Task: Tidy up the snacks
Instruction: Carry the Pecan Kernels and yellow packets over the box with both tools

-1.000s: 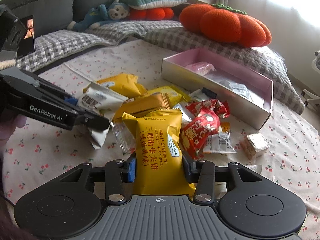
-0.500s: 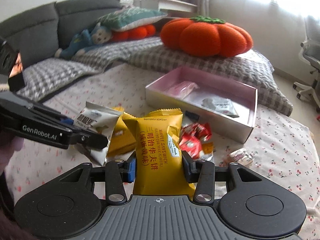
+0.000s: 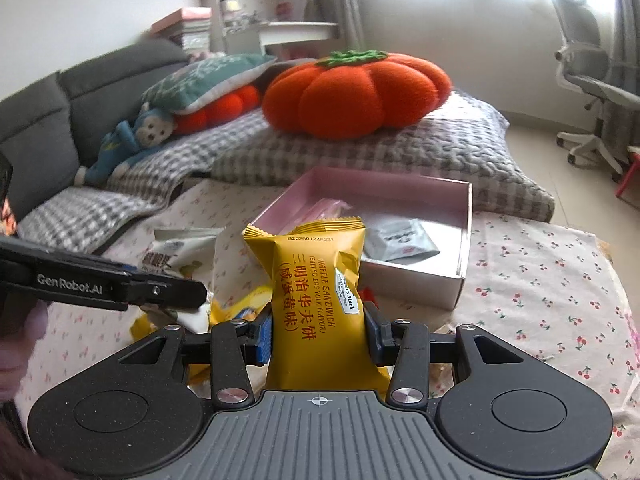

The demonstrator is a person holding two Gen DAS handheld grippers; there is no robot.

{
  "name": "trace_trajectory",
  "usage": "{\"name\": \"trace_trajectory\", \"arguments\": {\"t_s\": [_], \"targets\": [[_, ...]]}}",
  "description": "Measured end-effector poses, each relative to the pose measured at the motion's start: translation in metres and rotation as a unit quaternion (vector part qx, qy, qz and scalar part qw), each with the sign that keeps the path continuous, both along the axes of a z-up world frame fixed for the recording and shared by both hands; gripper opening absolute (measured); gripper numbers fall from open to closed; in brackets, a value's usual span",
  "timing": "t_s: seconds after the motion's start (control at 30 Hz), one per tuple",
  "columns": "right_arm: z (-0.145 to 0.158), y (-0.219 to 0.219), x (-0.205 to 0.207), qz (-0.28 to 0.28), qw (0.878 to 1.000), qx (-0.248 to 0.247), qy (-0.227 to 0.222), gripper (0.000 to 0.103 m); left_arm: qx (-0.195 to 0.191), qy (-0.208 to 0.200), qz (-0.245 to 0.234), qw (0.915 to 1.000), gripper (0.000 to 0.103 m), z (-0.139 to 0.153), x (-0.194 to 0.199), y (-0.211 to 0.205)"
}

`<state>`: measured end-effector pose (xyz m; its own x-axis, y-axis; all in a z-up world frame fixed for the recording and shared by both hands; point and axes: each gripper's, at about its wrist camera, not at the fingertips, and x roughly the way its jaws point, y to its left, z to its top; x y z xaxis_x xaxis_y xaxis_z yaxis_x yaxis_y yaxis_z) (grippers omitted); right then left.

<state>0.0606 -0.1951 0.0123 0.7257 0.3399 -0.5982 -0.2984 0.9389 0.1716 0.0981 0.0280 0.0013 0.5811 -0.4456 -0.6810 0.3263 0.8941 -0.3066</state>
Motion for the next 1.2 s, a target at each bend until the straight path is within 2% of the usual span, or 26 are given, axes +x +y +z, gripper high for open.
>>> {"name": "trace_trajectory", "arguments": {"t_s": [0.13, 0.4, 0.7, 1.1, 1.2], "targets": [[0.003, -0.008, 0.012, -0.020, 1.000, 0.020, 0.004, 0.043, -0.010, 0.006, 0.007, 0.9999, 0.031, 0.002, 0.014, -0.007], [0.008, -0.023, 0.046, -0.061, 0.997, 0.037, 0.012, 0.043, -0.002, -0.003, 0.018, 0.9998, 0.031, 0.000, 0.044, -0.024], [0.002, -0.046, 0.108, -0.123, 0.991, 0.045, 0.034, 0.043, -0.017, 0.007, 0.032, 0.9993, 0.031, -0.009, 0.095, -0.031], [-0.023, -0.035, 0.174, -0.123, 0.991, 0.007, 0.058, 0.043, -0.007, 0.002, 0.015, 0.9999, 0.031, -0.034, 0.128, -0.048], [-0.030, -0.032, 0.186, -0.119, 0.991, -0.003, 0.063, 0.043, 0.010, -0.001, 0.008, 0.9999, 0.031, -0.040, 0.134, -0.051]]}}
